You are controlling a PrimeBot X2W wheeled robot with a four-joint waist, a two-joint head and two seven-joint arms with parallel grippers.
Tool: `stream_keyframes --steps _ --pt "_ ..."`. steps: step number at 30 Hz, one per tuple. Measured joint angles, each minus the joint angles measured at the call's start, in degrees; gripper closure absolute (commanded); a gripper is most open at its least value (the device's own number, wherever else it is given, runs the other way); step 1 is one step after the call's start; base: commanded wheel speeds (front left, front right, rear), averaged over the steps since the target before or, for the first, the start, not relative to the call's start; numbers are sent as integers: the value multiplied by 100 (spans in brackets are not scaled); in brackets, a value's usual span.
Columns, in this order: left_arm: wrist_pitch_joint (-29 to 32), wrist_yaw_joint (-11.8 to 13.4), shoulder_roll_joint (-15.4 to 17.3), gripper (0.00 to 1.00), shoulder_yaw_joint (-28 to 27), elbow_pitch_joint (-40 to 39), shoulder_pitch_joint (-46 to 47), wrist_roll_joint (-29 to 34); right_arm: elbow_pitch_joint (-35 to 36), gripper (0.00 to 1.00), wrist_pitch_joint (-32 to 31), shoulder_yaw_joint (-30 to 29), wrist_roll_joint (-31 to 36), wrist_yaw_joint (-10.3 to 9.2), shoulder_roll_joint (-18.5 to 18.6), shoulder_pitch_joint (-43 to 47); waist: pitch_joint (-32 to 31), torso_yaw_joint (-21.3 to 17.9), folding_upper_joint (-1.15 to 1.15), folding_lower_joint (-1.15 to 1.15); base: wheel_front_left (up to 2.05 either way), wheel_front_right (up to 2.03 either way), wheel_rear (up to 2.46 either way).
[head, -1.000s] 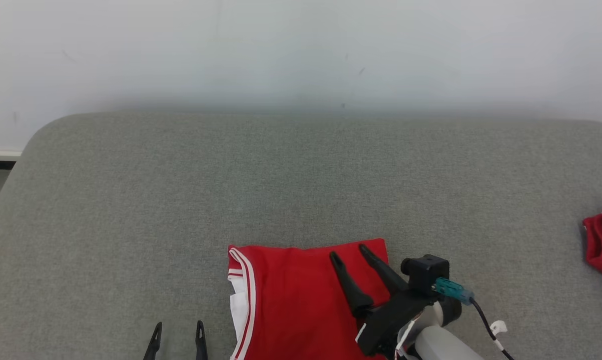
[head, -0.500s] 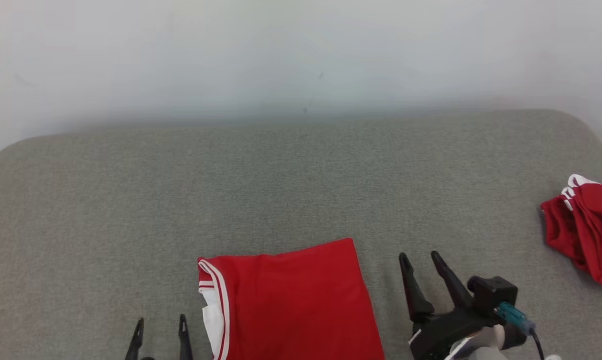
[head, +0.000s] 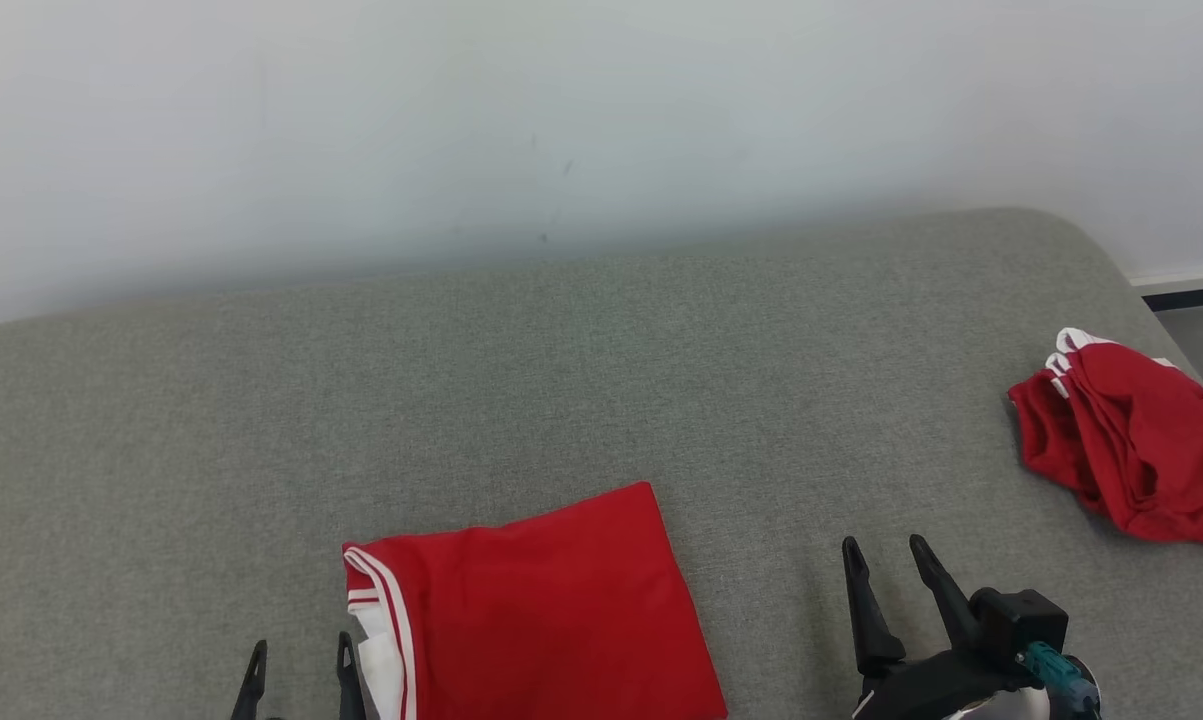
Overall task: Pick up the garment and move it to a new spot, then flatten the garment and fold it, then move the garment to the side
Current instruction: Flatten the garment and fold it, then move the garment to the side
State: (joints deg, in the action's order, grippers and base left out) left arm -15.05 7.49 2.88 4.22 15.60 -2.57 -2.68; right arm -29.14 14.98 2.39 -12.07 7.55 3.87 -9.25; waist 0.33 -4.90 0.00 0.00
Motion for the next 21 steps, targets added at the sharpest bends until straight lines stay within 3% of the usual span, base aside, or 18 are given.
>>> stream_keyframes --steps 21 --pt "0 -51 1 0 -190 -29 -202 -26 196 0 1 -46 249 0 -80 233 -179 -119 0 0 0 0 0"
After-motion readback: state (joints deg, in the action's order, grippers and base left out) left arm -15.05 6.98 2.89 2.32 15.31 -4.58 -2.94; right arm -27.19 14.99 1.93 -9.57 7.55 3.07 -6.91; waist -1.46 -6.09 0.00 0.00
